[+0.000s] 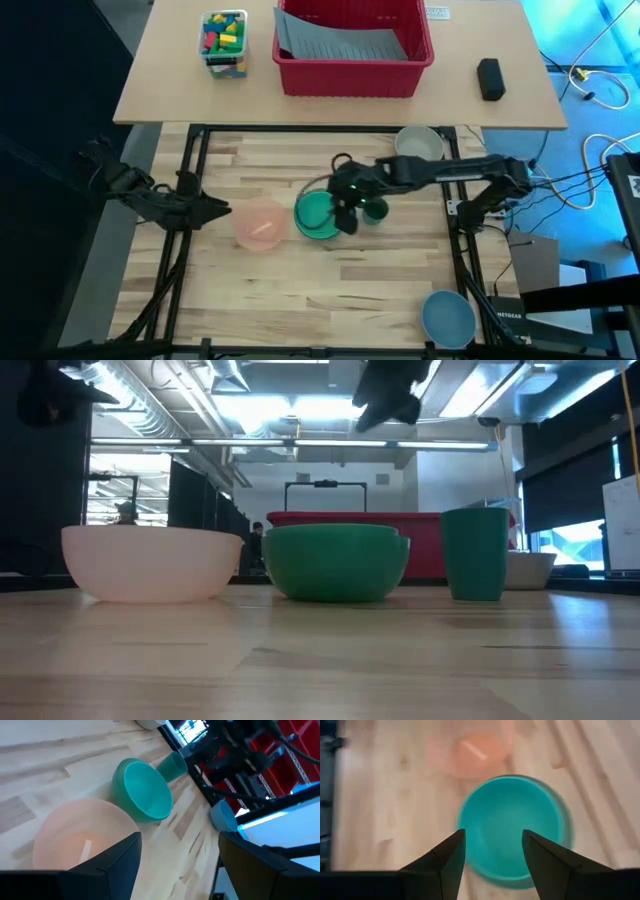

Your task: Nest bowls inside each other

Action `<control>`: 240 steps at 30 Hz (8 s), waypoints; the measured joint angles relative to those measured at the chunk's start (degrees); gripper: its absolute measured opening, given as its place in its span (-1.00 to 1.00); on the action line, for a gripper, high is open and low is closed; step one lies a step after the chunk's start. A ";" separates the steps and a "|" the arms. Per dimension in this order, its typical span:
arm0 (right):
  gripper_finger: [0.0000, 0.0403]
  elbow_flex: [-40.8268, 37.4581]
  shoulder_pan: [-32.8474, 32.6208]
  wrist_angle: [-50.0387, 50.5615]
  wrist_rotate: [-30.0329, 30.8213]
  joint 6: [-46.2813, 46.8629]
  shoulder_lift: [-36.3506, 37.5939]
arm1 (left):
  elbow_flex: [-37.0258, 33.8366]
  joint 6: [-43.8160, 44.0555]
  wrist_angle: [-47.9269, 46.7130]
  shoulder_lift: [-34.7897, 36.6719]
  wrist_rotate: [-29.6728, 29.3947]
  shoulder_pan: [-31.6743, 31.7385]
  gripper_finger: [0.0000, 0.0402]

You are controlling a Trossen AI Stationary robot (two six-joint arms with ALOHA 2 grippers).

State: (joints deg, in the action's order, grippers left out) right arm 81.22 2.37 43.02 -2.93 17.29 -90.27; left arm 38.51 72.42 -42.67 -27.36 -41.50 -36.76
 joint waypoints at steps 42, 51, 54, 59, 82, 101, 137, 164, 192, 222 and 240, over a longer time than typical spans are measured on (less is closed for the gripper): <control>0.54 5.21 15.69 5.64 -12.14 -17.67 -21.65 | -6.33 5.33 -0.18 5.16 -6.09 3.96 0.23; 0.36 5.19 15.67 6.20 -14.47 -19.05 -24.57 | -6.33 6.39 -0.05 4.61 -5.22 5.84 0.23; 0.22 5.19 15.66 6.45 -14.97 -19.11 -25.14 | -6.33 7.07 -0.40 4.16 -4.46 5.98 0.23; -0.03 5.19 15.63 6.86 -15.79 -19.22 -26.07 | -6.33 8.21 -0.97 3.43 -3.21 6.22 0.23; -0.96 5.13 15.52 8.31 -21.33 -20.69 -26.86 | -4.52 0.64 -8.58 -4.24 20.96 6.42 0.22; -1.00 5.15 15.21 7.13 -28.74 -19.19 -22.46 | 0.56 -9.82 -23.42 -14.81 32.58 6.50 0.20; -1.00 5.17 5.31 -6.93 -32.81 -11.74 -12.32 | 0.49 -11.35 -4.80 -38.18 31.10 8.78 0.20; -1.00 5.21 5.57 -9.90 -26.26 -13.98 -8.66 | 10.56 -39.46 7.07 -43.39 27.73 30.77 0.20; -1.00 5.15 11.54 -26.09 -27.41 8.46 -18.48 | 33.46 -26.66 -44.69 -43.22 22.17 11.86 0.17; -1.00 37.07 4.66 7.93 5.41 3.26 -38.42 | 32.95 -21.68 -47.30 -43.11 22.17 -1.32 0.17; -1.00 38.50 8.14 13.80 -2.65 5.64 -39.33 | 32.95 -22.58 -47.34 -43.11 20.25 -4.04 0.17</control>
State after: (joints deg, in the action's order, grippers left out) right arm 119.72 10.51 56.82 -5.58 22.93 -129.60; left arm 71.46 49.84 -90.01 -70.48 -21.26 -40.80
